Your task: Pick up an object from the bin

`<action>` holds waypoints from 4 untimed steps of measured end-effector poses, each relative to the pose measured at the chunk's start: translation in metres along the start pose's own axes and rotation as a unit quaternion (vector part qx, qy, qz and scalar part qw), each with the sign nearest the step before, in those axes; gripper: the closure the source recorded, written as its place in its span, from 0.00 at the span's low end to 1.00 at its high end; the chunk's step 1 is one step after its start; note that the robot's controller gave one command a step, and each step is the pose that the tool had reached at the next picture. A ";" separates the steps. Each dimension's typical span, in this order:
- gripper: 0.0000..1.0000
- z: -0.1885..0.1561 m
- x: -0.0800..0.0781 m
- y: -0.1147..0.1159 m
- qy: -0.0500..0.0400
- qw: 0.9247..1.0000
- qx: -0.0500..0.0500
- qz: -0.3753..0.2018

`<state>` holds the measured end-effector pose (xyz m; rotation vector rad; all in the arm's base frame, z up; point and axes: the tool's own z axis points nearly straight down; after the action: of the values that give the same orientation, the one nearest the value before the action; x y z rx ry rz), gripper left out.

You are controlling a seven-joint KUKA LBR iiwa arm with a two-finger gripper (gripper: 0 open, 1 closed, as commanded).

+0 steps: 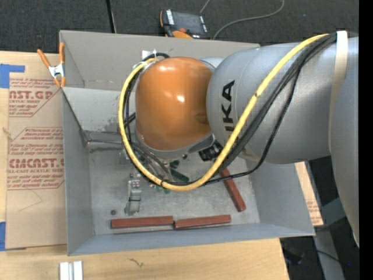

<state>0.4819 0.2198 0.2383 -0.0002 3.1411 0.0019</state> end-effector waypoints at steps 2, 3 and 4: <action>0.00 0.167 -0.001 -0.028 -0.004 0.995 -0.001 -0.099; 0.00 0.123 -0.042 -0.048 -0.003 0.998 0.000 -0.055; 0.00 0.169 -0.012 -0.034 0.001 0.987 0.000 -0.160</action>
Offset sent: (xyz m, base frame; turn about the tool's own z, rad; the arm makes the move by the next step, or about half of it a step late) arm 0.0152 -0.0437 -0.1600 -0.2475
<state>0.4942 0.1857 0.0691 -0.5046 3.1025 0.0006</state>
